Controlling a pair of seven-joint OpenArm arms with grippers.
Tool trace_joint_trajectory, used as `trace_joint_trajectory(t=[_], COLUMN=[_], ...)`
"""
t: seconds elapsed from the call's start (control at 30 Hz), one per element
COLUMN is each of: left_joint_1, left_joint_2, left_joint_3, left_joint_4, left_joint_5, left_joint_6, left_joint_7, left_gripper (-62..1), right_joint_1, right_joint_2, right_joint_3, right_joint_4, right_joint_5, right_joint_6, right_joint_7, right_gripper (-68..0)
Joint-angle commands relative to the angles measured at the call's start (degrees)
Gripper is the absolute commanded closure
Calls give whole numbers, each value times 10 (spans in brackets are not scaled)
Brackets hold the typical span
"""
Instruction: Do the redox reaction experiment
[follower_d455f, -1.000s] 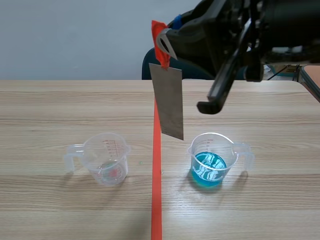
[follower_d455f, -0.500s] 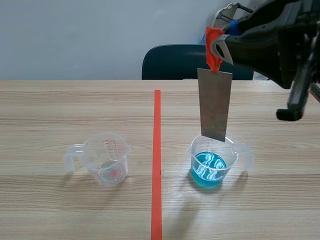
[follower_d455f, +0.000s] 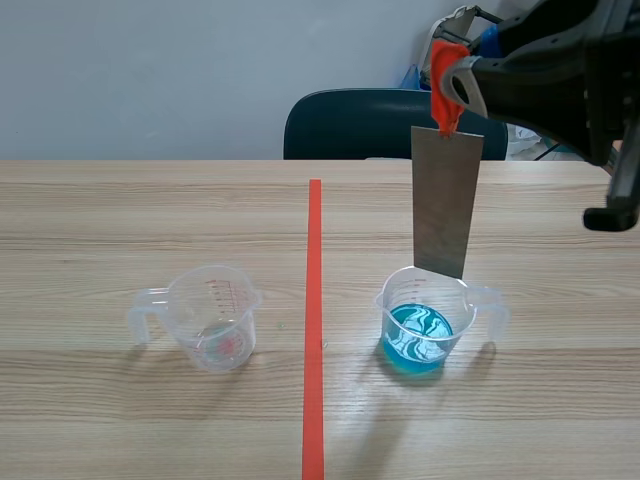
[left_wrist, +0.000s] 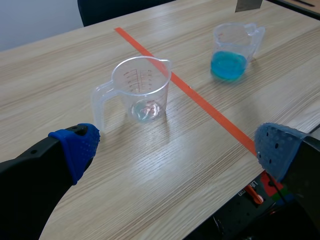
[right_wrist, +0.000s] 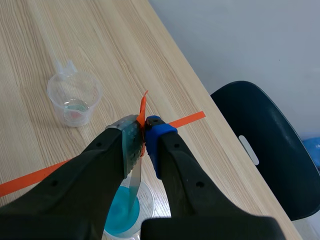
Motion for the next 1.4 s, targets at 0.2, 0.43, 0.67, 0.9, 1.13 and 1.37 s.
trace_joint_trajectory(t=[0.2, 0.43, 0.67, 0.9, 1.13, 1.37], left_joint_1=[0, 0, 0, 0, 0, 0], left_joint_2=[3, 3, 3, 3, 3, 3], left_joint_3=[-1, -1, -1, -1, -1, -1], left_joint_4=[7, 7, 7, 7, 7, 7], left_joint_5=[-4, -4, -4, -4, -4, -4], left_joint_6=[-1, -1, -1, -1, -1, -1], left_joint_7=[-8, -8, -8, -1, 7, 7], left_gripper=[-623, -623, -623, -623, -623, -623], right_joint_1=[9, 9, 9, 9, 9, 9], right_joint_2=[0, -3, -3, -3, -3, -3], right_joint_3=[5, 5, 5, 5, 5, 5], right_joint_4=[4, 4, 4, 4, 4, 4], right_joint_5=[8, 8, 6, 6, 6, 6], right_joint_6=[0, 0, 0, 0, 0, 0], right_joint_7=[7, 6, 3, 0, 0, -1], right_gripper=[-6, -6, -6, -6, -6, -6])
